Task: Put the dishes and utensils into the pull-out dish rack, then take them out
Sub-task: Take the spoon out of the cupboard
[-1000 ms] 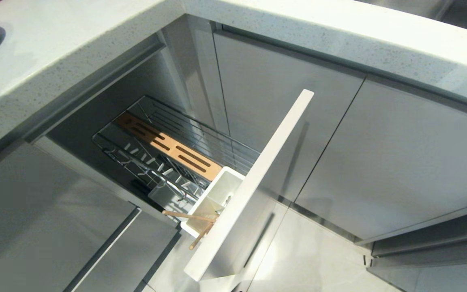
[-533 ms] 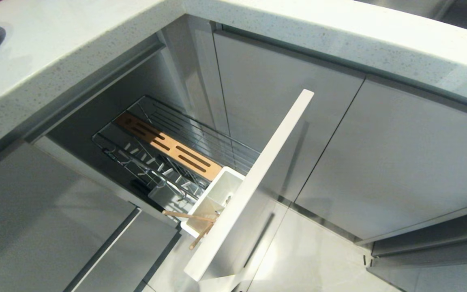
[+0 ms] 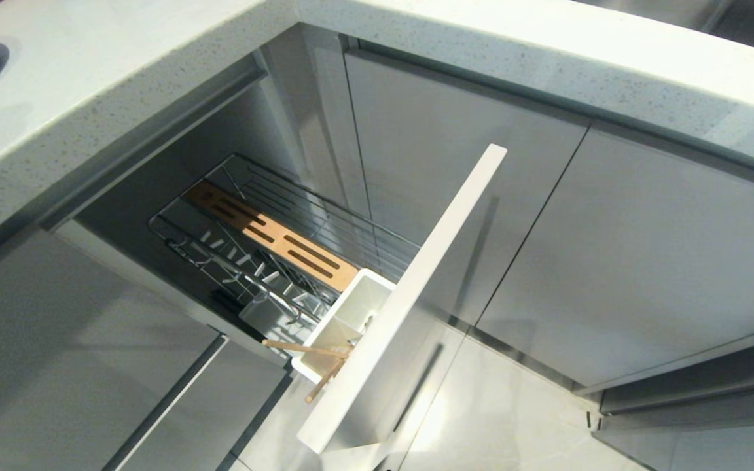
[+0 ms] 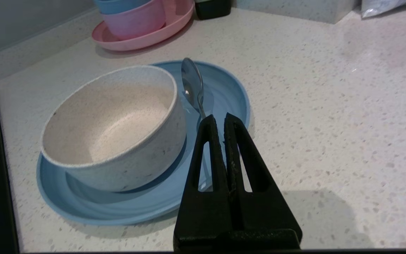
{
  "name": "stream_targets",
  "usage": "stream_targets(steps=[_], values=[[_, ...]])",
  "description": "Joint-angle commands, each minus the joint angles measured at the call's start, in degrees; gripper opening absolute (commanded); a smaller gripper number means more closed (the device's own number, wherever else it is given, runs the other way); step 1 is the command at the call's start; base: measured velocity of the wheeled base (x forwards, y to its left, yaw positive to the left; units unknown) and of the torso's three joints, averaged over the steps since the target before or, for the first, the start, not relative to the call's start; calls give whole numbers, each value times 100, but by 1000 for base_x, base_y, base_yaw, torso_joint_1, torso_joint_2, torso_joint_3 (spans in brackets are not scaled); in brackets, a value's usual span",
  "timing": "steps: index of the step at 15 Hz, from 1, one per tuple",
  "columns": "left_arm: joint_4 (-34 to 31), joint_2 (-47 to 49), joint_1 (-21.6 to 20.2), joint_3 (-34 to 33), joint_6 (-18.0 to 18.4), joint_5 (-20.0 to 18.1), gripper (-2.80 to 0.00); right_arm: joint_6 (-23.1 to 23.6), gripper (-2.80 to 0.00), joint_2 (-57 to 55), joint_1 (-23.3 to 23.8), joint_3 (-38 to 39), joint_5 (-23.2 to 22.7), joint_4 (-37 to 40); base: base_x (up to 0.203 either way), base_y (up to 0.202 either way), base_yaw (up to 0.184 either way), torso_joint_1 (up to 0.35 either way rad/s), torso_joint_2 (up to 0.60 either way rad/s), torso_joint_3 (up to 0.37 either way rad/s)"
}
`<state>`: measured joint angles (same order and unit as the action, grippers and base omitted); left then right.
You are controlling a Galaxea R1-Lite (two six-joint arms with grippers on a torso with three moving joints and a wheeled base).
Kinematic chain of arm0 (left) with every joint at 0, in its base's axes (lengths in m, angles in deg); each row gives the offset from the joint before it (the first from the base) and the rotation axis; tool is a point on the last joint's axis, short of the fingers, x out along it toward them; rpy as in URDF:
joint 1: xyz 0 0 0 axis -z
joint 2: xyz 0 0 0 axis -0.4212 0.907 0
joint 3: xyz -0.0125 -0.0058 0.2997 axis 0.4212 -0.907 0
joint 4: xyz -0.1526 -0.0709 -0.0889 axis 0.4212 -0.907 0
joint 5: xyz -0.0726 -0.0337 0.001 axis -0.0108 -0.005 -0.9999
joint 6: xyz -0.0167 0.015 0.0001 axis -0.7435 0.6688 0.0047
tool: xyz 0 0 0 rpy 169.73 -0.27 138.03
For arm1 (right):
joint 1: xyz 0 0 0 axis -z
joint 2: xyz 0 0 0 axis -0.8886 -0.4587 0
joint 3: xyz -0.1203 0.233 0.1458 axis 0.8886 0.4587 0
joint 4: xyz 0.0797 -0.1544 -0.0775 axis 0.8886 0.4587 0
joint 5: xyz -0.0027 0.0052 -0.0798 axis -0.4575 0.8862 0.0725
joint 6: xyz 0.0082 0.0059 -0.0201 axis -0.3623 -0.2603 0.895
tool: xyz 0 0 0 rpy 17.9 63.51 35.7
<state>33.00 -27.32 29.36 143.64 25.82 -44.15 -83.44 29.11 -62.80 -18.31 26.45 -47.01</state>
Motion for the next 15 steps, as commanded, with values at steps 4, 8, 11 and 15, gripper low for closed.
stream_targets(steps=[4,8,11,15], values=[[-23,-89,-270,-92,11,-120,-280,3,-280,16,2,9,0,-2,0,0,0,0,0,0],[-209,-133,-362,-168,11,-286,-280,-3,-280,24,2,9,0,-2,0,0,0,0,0,0],[-243,-142,-401,-311,20,-393,-280,1,-280,24,0,9,0,-2,0,0,0,0,0,0],[-304,-133,-428,-302,20,-410,-280,-5,-280,24,2,9,8,-2,0,0,0,0,0,0]])
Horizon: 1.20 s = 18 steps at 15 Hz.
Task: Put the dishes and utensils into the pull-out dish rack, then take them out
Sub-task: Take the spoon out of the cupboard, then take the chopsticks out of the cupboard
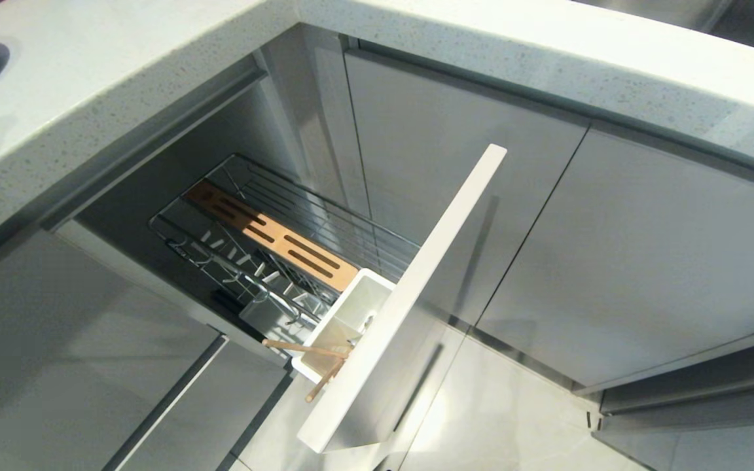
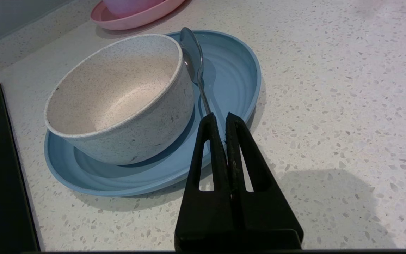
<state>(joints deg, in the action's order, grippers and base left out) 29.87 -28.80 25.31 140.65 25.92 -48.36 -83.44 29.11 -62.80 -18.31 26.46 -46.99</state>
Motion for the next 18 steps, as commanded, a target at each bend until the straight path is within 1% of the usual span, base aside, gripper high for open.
stream_targets(steps=[1,2,3,7,9,12,13,14,15,16,17,18], values=[[9,15,-41,5,10,12,-280,-3,-280,24,-5,9,-1,-3,0,0,0,0,0,0],[9,15,-40,5,10,12,-50,4,-280,24,2,9,-1,-3,0,0,0,0,0,0],[9,15,-40,14,17,12,0,4,-280,24,2,9,-1,-3,0,0,0,0,0,0],[18,15,-40,86,16,3,0,3,-280,24,-5,9,-1,-3,0,0,0,0,0,0],[16,26,-32,226,18,0,0,-2,-280,24,2,9,-1,-3,0,0,0,0,0,0],[9,54,-19,707,10,-14,0,0,-280,24,-3,9,-1,-3,0,0,0,0,0,0],[9,85,-2,950,-79,-8,0,-3,-280,20,-3,9,-1,-3,0,0,0,0,0,0],[-5,138,34,1180,-306,2,0,-4,-280,24,-6,9,-1,-3,0,0,0,0,0,0],[-112,184,70,1516,-754,14,0,-5,-280,24,2,9,0,-3,0,0,0,0,0,0],[-387,213,102,1805,-1480,24,0,-1,-280,24,-6,9,4,-3,0,0,0,0,0,0],[-749,233,140,2078,-2149,20,-280,-1,-280,23,2,9,-1,-3,0,0,0,0,0,0],[-1171,273,209,2348,-2493,7,-280,-1,-280,24,-6,9,-1,-3,0,0,0,0,0,0]])
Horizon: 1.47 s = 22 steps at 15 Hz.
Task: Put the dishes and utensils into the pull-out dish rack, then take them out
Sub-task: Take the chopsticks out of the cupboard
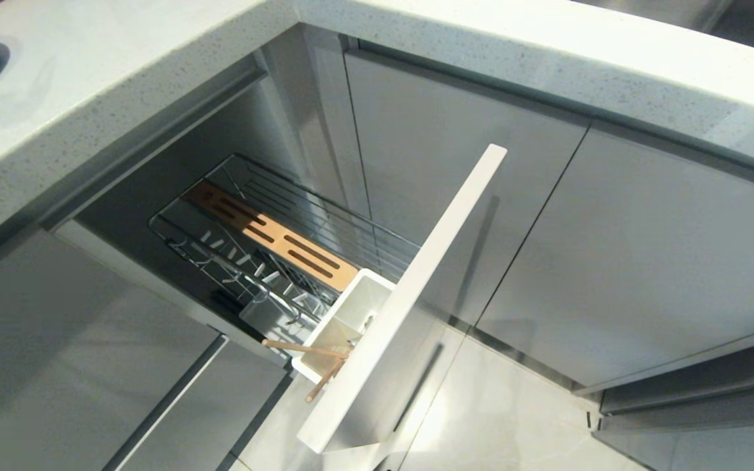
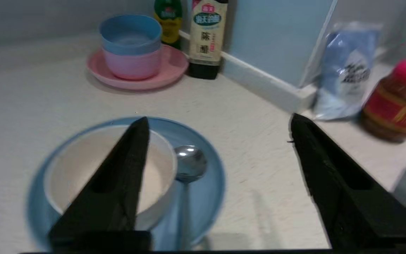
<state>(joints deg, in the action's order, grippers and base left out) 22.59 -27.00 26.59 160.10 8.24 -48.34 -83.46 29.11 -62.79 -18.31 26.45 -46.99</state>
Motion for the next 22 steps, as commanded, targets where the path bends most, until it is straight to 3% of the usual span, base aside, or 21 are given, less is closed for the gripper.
stream_targets(steps=[1,3,6,8,10,17,22], values=[[-738,146,268,502,-964,-4,-280,-2,-280,23,-8,9,1,-4,0,0,0,0,0,0],[-921,338,695,588,-1256,1,-280,4,-280,24,-4,9,0,-4,0,0,0,0,0,0],[-1438,543,1782,717,-1822,114,-280,-1,-280,24,-8,9,0,-4,0,0,0,0,0,0],[-1968,815,2525,794,-2129,350,-280,1,-280,24,-3,9,0,-4,0,0,0,0,0,0],[-2235,1101,2998,807,-2242,713,-280,3,-280,22,-2,9,0,-4,0,0,0,0,0,0],[-3708,1562,4103,800,-2324,870,-280,-1,-280,24,1,9,1,-4,0,0,0,0,0,0],[-4672,1952,4460,842,-2434,896,-280,1,-280,18,-1,9,0,-4,0,0,0,0,0,0]])
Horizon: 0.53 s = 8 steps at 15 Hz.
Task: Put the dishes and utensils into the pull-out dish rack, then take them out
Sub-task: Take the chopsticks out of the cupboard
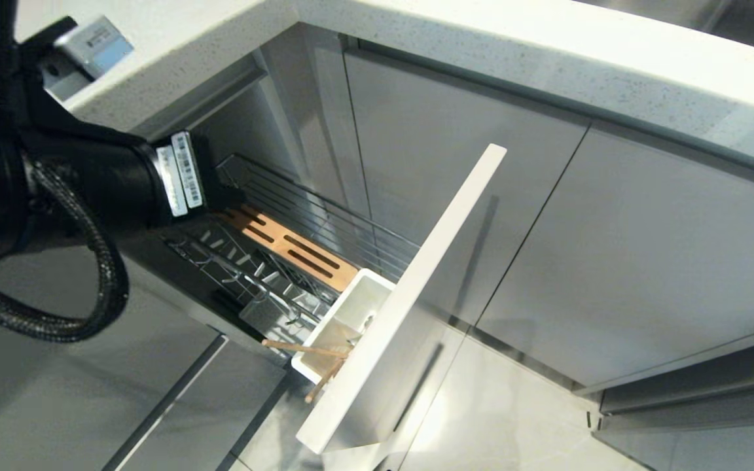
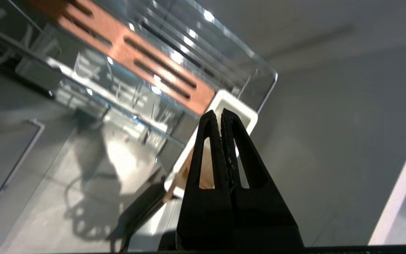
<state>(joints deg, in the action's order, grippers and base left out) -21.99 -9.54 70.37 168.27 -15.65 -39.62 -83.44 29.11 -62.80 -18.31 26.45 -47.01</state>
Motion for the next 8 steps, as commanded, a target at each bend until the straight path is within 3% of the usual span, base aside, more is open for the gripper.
stream_targets(steps=[1,5,6,8], values=[[-536,355,110,35,-122,25,-280,-3,-280,23,-6,9,0,-2,0,0,0,0,0,0],[-1312,751,227,84,-643,17,-280,-4,-280,24,-2,9,1,-2,0,0,0,0,0,0],[-1581,801,227,68,-805,11,0,4,-280,24,-4,9,0,-2,0,0,0,0,0,0],[-1847,933,227,101,-955,6,0,-3,-280,24,-4,9,0,-2,0,0,0,0,0,0]])
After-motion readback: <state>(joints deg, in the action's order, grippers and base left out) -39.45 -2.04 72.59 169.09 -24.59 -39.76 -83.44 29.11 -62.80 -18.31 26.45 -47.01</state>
